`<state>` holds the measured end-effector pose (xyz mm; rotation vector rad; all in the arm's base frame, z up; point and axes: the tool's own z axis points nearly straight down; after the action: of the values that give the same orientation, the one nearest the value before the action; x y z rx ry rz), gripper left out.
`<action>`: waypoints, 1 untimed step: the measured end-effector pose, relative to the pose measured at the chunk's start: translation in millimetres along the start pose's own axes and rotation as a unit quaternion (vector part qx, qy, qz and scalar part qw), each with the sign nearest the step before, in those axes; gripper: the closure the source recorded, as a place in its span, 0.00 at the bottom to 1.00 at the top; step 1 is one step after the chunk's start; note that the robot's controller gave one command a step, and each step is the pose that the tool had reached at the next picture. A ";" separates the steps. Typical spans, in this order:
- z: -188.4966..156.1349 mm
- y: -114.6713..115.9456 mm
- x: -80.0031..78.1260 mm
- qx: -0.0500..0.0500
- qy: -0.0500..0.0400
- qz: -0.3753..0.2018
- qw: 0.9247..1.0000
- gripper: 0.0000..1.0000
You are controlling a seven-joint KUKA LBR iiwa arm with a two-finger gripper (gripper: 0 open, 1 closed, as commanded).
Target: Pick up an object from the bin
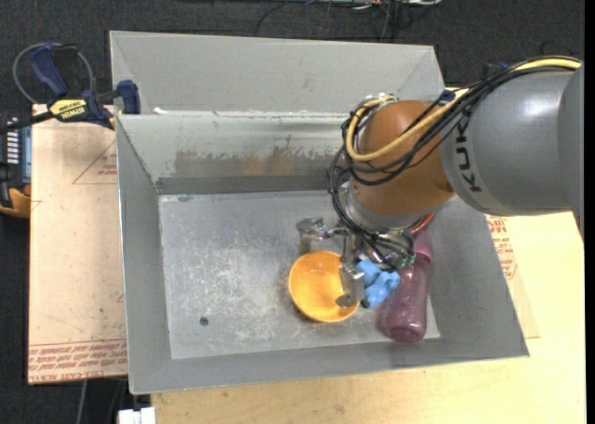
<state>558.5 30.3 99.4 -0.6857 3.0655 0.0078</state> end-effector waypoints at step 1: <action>29.3 12.8 -9.7 0.002 -0.005 -0.071 0.997 0.00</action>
Offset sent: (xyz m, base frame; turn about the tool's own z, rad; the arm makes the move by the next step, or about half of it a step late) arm 0.0024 0.0352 -0.0294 -0.2710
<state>561.8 46.2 70.1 -0.8982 2.9989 0.0037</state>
